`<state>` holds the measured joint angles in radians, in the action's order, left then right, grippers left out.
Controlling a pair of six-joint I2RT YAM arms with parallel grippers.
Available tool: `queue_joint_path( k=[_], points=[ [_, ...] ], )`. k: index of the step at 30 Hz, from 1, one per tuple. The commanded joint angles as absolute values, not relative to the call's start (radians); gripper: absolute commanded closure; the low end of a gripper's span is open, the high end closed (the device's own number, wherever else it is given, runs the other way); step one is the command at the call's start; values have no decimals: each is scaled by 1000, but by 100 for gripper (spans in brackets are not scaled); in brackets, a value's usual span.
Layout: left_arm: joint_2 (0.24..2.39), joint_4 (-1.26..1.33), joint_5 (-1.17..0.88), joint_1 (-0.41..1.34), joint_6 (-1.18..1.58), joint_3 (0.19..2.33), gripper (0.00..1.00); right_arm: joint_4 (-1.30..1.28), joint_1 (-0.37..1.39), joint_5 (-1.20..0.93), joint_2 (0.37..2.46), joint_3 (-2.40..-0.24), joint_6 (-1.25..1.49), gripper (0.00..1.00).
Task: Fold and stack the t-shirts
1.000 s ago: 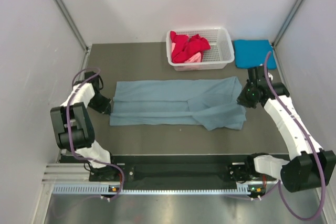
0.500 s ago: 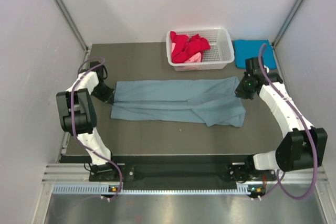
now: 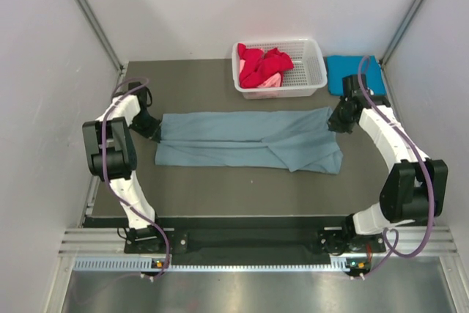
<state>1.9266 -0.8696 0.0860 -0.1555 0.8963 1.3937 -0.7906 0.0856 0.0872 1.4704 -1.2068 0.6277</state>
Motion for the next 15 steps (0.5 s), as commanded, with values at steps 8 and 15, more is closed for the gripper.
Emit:
queue_joint_path(
  k=[8,15],
  points=[
    [1980,-874,114,-149,916,1474,100,-716,49,87,1537,-1275,592,100],
    [2006,-871,103,-146,916,1505,100,-692,34,74,1583,-1281,581,100]
  ],
)
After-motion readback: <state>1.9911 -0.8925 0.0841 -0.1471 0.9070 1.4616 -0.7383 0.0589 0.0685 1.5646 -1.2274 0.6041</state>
